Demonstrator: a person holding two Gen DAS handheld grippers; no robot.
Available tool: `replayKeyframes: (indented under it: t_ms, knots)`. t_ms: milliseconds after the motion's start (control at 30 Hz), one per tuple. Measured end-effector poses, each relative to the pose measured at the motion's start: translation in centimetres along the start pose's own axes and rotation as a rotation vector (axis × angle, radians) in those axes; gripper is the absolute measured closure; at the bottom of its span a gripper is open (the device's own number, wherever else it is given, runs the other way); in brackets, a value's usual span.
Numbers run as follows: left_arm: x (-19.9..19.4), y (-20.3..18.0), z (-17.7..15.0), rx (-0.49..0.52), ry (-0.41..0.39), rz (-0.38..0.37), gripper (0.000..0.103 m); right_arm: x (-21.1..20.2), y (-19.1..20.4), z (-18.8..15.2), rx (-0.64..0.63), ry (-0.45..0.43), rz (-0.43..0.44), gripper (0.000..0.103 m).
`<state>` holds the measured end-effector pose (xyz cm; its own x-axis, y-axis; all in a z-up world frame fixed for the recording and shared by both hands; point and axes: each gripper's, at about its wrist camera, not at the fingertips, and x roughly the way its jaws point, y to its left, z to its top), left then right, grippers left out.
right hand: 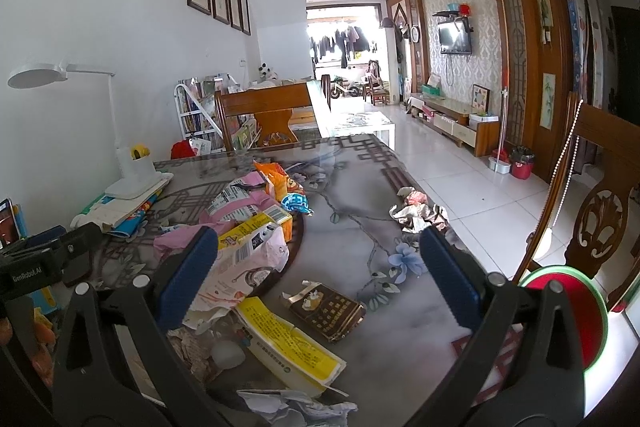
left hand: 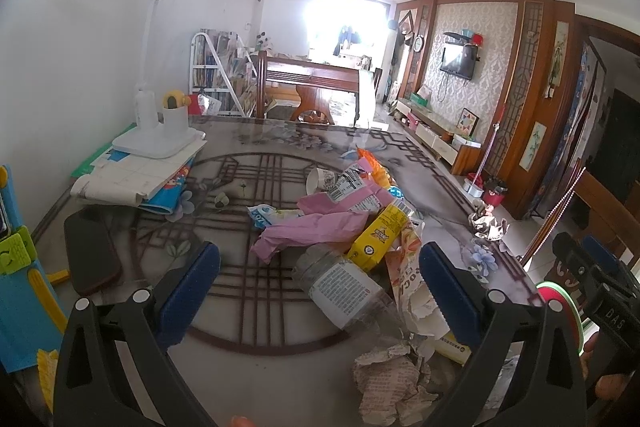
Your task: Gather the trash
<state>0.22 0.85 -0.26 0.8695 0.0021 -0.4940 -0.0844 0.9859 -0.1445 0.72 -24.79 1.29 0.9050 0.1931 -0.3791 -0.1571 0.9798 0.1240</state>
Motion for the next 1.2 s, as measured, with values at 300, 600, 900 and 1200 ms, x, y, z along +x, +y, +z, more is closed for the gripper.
replayKeyframes:
  t_ms: [300,600,900,1200]
  knots:
    - [0.0,0.0,0.0,-0.001,0.0,0.001,0.008,0.0,0.0,-0.1,0.0,0.0,0.0,0.003]
    - [0.0,0.1,-0.2,0.007,0.0,-0.008,0.008,0.6,-0.2,-0.4,0.007,0.028,0.002,0.003]
    - [-2.7,-4.1,-0.5,0.29,-0.002,-0.085,0.008,0.7,-1.9,0.0,0.07,0.073,0.033,0.003]
    - [-3.9,-10.1,-11.2,0.801,0.332,-0.23,0.017,2.8,-5.1,-0.7,0.164,0.279,0.108,0.003]
